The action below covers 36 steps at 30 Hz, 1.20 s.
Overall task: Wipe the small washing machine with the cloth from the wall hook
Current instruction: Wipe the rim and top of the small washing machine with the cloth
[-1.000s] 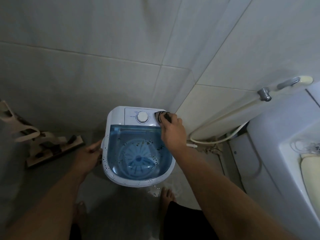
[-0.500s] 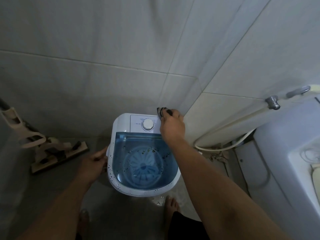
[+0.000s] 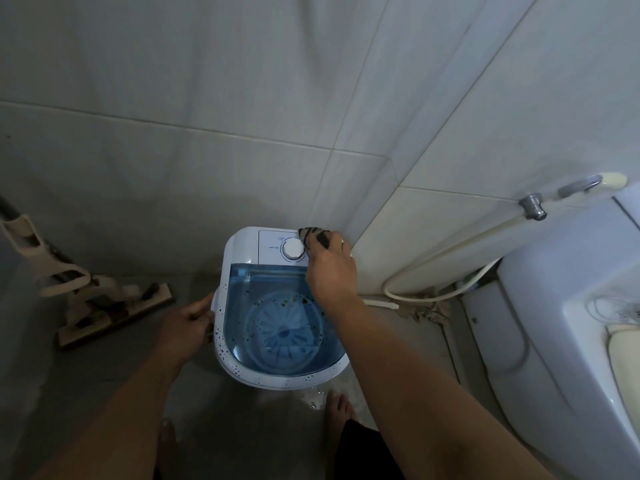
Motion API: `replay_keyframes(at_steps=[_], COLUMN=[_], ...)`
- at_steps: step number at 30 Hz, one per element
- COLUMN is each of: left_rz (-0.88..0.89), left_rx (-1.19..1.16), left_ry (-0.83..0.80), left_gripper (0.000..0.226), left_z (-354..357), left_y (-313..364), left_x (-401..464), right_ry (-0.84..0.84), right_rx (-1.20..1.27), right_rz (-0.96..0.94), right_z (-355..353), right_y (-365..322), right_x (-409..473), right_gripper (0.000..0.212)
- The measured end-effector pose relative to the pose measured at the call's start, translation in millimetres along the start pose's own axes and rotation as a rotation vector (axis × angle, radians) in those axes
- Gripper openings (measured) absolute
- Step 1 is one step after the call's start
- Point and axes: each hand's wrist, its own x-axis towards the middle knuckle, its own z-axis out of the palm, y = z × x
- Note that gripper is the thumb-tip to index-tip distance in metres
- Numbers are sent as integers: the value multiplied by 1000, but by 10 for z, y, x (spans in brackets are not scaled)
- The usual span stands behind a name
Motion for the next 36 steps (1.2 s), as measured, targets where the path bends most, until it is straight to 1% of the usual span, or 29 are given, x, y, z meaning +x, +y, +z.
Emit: replay_keyframes(at_steps=[3, 6, 8, 9, 10, 12, 15, 16, 17, 19, 21, 23, 24, 27, 29, 32, 34, 35, 36], left_rz=[0, -15, -28, -33, -34, -38, -37, -34, -39, -40, -33, -21, -13, -24, -32, -31, -23, -22, -18], left_rx=[-10, 2, 20, 24, 23, 12, 14, 17, 23, 41, 52, 62, 69, 61, 57, 65, 56, 52, 53], left_ry=[0, 8, 8, 10, 13, 13, 14, 15, 13, 3, -4, -5, -6, 8, 14, 16, 9, 13, 19], left_gripper=[43, 44, 44, 44, 44, 44, 44, 44, 43, 42, 40, 39, 39, 41, 41, 41, 41, 41, 42], left_z=[11, -2, -12, -17, -17, -8, 0, -2, -8, -19, -37, -45, -39, -25, -31, -29, -1, 11, 17], left_y=[2, -27, -40, -43, -46, -46, -46, -46, -34, -12, -10, -23, -25, -34, -30, -14, -5, -3, -1], left_x=[2, 27, 37, 42, 46, 48, 38, 38, 30, 26, 43, 60, 64, 54, 47, 40, 18, 9, 7], right_ry=[-1, -1, -78, -123, -162, -161, -1, 24, 14, -54, -57, -22, -3, 5, -42, -129, -213, -237, -233], right_rx=[-68, -165, -153, -106, -31, 130, 333, 346, 321, 207, 91, -11, -45, -124, -160, -156, -92, -19, 75], right_rz=[-47, -210, -348, -380, -373, -274, 6, 85, 132, 144, 67, -86, -133, -119, -155, -406, -523, -516, -462], right_z=[-16, -9, -25, -70, -122, -234, -389, -407, -399, -321, -187, -46, 2, -6, -58, -138, -168, -196, -222], right_y=[109, 251, 384, 439, 491, 549, 588, 603, 611, 556, 431, 295, 246, 188, 192, 207, 280, 316, 351], right_x=[-116, -290, -366, -362, -323, -180, 122, 204, 267, 304, 217, 65, -11, -153, -224, -348, -323, -272, -204], right_gripper=[60, 61, 53, 48, 43, 38, 37, 37, 38, 39, 43, 52, 59, 67, 67, 62, 52, 45, 41])
